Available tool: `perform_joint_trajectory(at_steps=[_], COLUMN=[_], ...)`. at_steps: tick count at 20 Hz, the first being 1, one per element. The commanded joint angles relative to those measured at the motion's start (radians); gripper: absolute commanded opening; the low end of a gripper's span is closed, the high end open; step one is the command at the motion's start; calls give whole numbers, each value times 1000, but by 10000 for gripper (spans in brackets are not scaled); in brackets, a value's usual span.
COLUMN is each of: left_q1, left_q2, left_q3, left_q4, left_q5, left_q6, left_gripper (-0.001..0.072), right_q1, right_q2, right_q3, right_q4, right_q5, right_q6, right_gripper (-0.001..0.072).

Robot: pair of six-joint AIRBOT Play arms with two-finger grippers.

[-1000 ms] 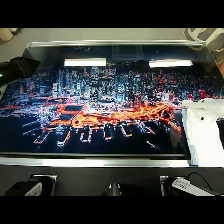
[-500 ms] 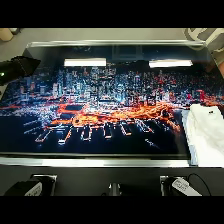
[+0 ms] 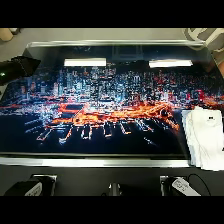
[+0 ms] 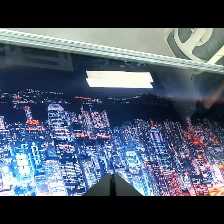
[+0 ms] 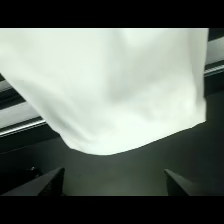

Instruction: Fold the shirts.

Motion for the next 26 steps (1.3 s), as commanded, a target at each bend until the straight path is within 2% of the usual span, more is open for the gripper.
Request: perform_joint_trajectory(at_steps=[1,3,4,5,6,8,10,11,12,13,14,16,17,19,26], left_q1=[-3,-28,-55,-87,-126,-205,-270,-284,-286,-284,-278,-278,-278,-278,-278], left_q2=[0,-9,-31,-65,-115,-238,-344,-383,-425,-458,-468,-411,-381,-364,-366], left_q3=[0,8,30,59,104,207,257,255,254,248,220,140,119,124,126], left_q4=[-11,4,66,175,338,645,817,828,827,828,824,822,821,821,820], left_q5=[-2,7,5,1,-30,-188,-350,-417,-521,-620,-663,-563,-502,-463,-462], left_q6=[1,30,32,-13,-109,-263,-293,-293,-322,-374,-384,-399,-419,-428,-428], left_gripper=[29,27,26,26,25,26,38,182,472,694,692,692,692,691,692], right_q1=[1,14,54,114,196,384,549,594,625,640,650,650,650,650,650], right_q2=[1,1,1,1,1,-10,-65,-105,-155,-198,-235,-253,-251,-247,-248], right_q3=[98,226,289,336,365,369,366,364,363,363,356,332,332,332,332], right_q4=[79,214,240,233,219,200,169,181,208,241,264,291,290,288,280], right_q5=[-121,-256,-327,-385,-441,-471,-394,-326,-228,-120,-48,3,-7,-50,-66], right_q6=[-85,-139,-156,-156,-155,-118,3,42,61,63,62,43,44,44,43], right_gripper=[690,687,686,685,683,668,672,673,673,674,673,672,671,672,672])
